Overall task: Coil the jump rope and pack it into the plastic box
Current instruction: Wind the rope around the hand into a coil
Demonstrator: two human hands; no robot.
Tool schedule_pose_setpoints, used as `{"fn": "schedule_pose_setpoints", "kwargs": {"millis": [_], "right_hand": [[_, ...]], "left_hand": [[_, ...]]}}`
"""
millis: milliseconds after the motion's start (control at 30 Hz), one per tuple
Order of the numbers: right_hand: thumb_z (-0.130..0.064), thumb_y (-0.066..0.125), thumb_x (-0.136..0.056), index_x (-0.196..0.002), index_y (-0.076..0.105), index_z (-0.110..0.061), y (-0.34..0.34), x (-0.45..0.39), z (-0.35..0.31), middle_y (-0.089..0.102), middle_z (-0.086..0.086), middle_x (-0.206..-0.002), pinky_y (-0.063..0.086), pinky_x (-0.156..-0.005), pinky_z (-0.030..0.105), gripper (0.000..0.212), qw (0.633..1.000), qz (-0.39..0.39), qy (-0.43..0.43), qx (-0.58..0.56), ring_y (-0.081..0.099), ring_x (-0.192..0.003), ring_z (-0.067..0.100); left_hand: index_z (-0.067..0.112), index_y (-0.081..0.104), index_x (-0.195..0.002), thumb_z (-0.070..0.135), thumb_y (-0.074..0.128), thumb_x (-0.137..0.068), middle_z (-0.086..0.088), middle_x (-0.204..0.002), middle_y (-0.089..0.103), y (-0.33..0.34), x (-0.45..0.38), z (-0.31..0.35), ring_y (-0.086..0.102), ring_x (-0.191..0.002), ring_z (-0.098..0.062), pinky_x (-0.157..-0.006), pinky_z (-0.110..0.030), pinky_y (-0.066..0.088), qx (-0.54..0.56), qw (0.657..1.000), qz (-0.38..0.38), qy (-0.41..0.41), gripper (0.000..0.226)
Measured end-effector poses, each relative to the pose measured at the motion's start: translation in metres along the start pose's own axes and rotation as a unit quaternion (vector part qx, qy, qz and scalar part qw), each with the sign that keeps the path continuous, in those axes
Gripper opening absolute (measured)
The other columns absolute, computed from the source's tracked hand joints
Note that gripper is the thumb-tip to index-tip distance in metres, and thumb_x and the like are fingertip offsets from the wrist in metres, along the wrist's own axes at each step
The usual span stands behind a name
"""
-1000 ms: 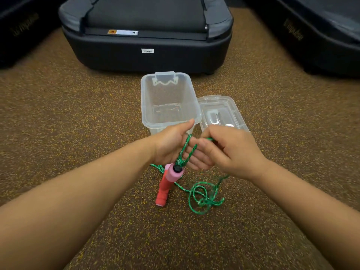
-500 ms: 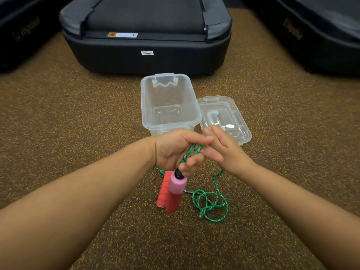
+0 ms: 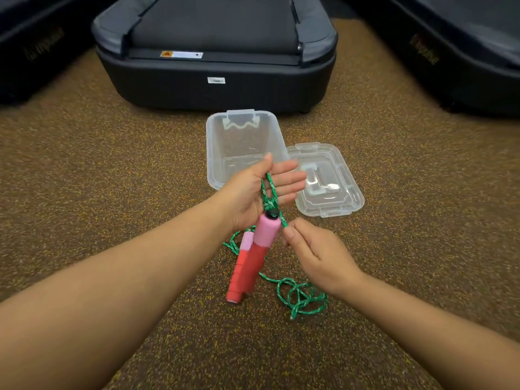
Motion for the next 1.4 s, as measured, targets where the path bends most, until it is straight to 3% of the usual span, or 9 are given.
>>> {"fn": "schedule_pose_setpoints", "kwargs": {"millis": [133, 267, 333, 500, 633, 733, 833, 1033, 1400], "right_hand": [[-0.050, 0.033, -0.092, -0.081, 0.051, -0.029, -0.015, -0.007, -0.016, 0.050, -0.017, -0.059, 0.047, -0.061, 0.040, 0.030, 0.999, 0.013, -0.046, -0.018, 0.051, -0.061, 0.009], [-0.039, 0.042, -0.093, -0.080, 0.057, -0.021, -0.028, -0.023, -0.021, 0.067, 0.000, -0.086, 0.051, -0.074, 0.051, 0.027, 0.987, 0.014, -0.043, -0.156, 0.065, -0.083, 0.024], [-0.038, 0.044, -0.092, -0.078, 0.057, -0.016, -0.039, -0.032, -0.022, 0.065, 0.004, -0.075, 0.050, -0.069, 0.051, 0.029, 0.985, 0.031, -0.036, -0.166, 0.062, -0.073, 0.025], [-0.040, 0.049, -0.089, -0.069, 0.056, -0.024, -0.059, -0.051, -0.015, 0.053, -0.012, -0.053, 0.038, -0.053, 0.025, 0.027, 0.995, 0.057, -0.028, -0.076, 0.047, -0.052, 0.003], [-0.040, 0.046, -0.093, -0.065, 0.049, -0.022, -0.054, -0.056, 0.003, 0.043, -0.012, -0.055, 0.033, -0.053, 0.023, 0.033, 0.993, 0.036, 0.028, -0.112, 0.039, -0.052, 0.000], [-0.042, 0.043, -0.094, -0.072, 0.050, -0.016, -0.038, -0.053, 0.013, 0.048, 0.008, -0.060, 0.040, -0.059, 0.032, 0.035, 0.966, 0.007, 0.069, -0.247, 0.047, -0.057, 0.016], [-0.034, 0.035, -0.101, -0.083, 0.057, -0.019, -0.023, -0.047, 0.017, 0.057, 0.012, -0.071, 0.041, -0.054, 0.019, 0.032, 0.964, -0.001, 0.092, -0.250, 0.049, -0.054, 0.004], [-0.035, 0.035, -0.100, -0.080, 0.053, -0.015, 0.003, -0.021, 0.015, 0.050, -0.007, -0.066, 0.035, -0.058, 0.030, 0.034, 0.987, -0.016, 0.102, -0.119, 0.042, -0.058, 0.004], [-0.035, 0.040, -0.094, -0.073, 0.059, -0.024, -0.002, -0.011, -0.013, 0.054, -0.001, -0.061, 0.036, -0.059, 0.027, 0.031, 0.991, -0.038, 0.012, -0.127, 0.046, -0.058, 0.006]], "left_hand": [[-0.001, 0.064, -0.114, 0.050, 0.019, -0.099, -0.022, -0.105, 0.069, 0.001, 0.001, 0.002, 0.071, -0.088, -0.028, -0.081, -0.034, 0.056, -0.100, 0.994, -0.011, -0.032, 0.069], [-0.010, 0.059, -0.117, 0.065, 0.008, -0.092, -0.032, -0.098, 0.060, -0.004, 0.001, 0.000, 0.058, -0.086, -0.034, -0.081, -0.038, 0.050, -0.151, 0.985, -0.044, -0.071, 0.094], [-0.014, 0.054, -0.117, 0.070, 0.004, -0.089, -0.032, -0.097, 0.057, -0.008, 0.001, -0.004, 0.057, -0.084, -0.036, -0.083, -0.042, 0.047, -0.169, 0.980, -0.070, -0.082, 0.102], [-0.007, 0.065, -0.102, 0.074, -0.003, -0.083, -0.024, -0.073, 0.068, -0.006, 0.009, -0.001, 0.066, -0.062, -0.032, -0.070, -0.036, 0.051, -0.240, 0.948, -0.156, -0.137, 0.108], [0.000, 0.068, -0.095, 0.057, 0.014, -0.095, -0.010, -0.056, 0.068, 0.008, 0.016, 0.003, 0.064, -0.044, -0.018, -0.051, -0.023, 0.051, -0.240, 0.936, -0.206, -0.152, 0.078], [0.006, 0.070, -0.093, 0.036, 0.037, -0.095, 0.000, -0.049, 0.062, 0.012, 0.017, 0.000, 0.056, -0.039, -0.011, -0.046, -0.020, 0.046, -0.197, 0.949, -0.217, -0.115, 0.044], [0.008, 0.066, -0.093, 0.030, 0.038, -0.097, 0.005, -0.044, 0.052, 0.011, 0.015, -0.002, 0.046, -0.037, -0.008, -0.046, -0.020, 0.040, -0.107, 0.976, -0.172, -0.080, 0.036], [0.010, 0.063, -0.105, 0.030, 0.036, -0.101, 0.003, -0.068, 0.073, 0.005, 0.008, 0.008, 0.063, -0.049, -0.006, -0.050, -0.017, 0.051, 0.040, 0.998, -0.055, 0.005, 0.034], [-0.001, 0.053, -0.125, 0.050, 0.014, -0.100, -0.021, -0.105, 0.070, 0.001, 0.006, 0.006, 0.071, -0.080, -0.026, -0.073, -0.030, 0.057, -0.100, 0.994, 0.050, -0.001, 0.069]]}}
Point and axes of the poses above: each hand's wrist, its own x-axis away from the middle knuckle, its own y-axis out of the palm, z = x × y, the point moved 1 cm from there along -x, towards the middle knuckle
